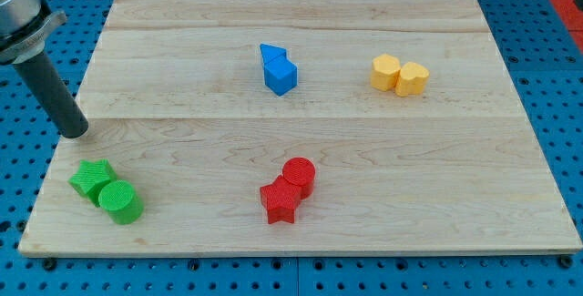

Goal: Move your arm towards the green circle

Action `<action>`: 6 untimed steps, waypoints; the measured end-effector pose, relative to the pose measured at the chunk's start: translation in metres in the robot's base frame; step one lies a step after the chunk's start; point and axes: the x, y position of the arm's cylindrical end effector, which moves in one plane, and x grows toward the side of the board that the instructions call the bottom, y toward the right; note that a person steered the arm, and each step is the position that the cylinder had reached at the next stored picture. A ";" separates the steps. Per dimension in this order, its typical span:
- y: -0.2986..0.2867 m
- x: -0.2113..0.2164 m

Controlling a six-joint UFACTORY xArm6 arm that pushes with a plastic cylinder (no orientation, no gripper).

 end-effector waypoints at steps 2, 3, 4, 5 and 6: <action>0.000 -0.008; 0.000 -0.007; 0.000 -0.009; 0.007 0.000; 0.066 -0.007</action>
